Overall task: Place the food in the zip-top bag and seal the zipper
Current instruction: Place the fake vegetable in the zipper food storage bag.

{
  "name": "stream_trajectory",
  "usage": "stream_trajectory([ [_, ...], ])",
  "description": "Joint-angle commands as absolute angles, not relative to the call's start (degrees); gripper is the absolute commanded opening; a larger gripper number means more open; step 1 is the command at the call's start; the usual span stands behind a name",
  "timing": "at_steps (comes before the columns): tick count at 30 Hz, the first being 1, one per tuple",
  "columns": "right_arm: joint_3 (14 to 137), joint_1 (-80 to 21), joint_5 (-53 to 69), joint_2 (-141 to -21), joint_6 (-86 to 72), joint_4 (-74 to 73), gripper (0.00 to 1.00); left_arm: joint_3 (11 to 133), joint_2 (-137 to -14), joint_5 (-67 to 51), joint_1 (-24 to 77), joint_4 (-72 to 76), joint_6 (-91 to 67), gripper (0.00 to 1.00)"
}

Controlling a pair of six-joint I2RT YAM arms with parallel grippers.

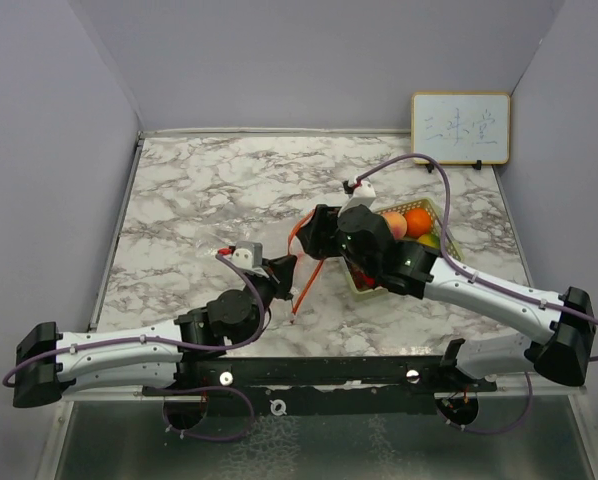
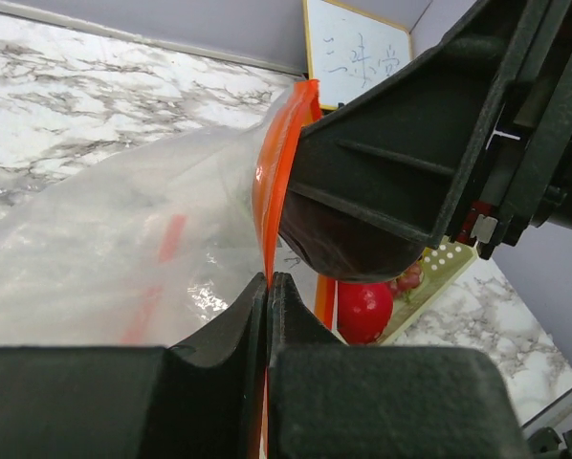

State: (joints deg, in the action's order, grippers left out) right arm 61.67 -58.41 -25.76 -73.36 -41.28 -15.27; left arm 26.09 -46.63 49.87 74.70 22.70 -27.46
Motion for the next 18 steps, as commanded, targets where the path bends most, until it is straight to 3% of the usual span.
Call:
stream_trajectory([
  [1, 65.1, -58.6, -31.0, -74.6, -43.7, -19.4, 0.51, 25.0, -44.2, 47.6, 74.5, 26.2, -33.0, 0.00],
  [15, 68.9, -61.2, -35.0, -77.8, -45.9, -24.2, 0.53, 21.5, -45.9, 46.6, 74.4, 33.2, -42.4, 0.00],
  [18, 70.2, -62.9, -34.6, -78.0, -45.6, -24.9, 0.63, 21.5, -46.9, 47.2, 74.4, 33.7, -43.2, 0.00],
])
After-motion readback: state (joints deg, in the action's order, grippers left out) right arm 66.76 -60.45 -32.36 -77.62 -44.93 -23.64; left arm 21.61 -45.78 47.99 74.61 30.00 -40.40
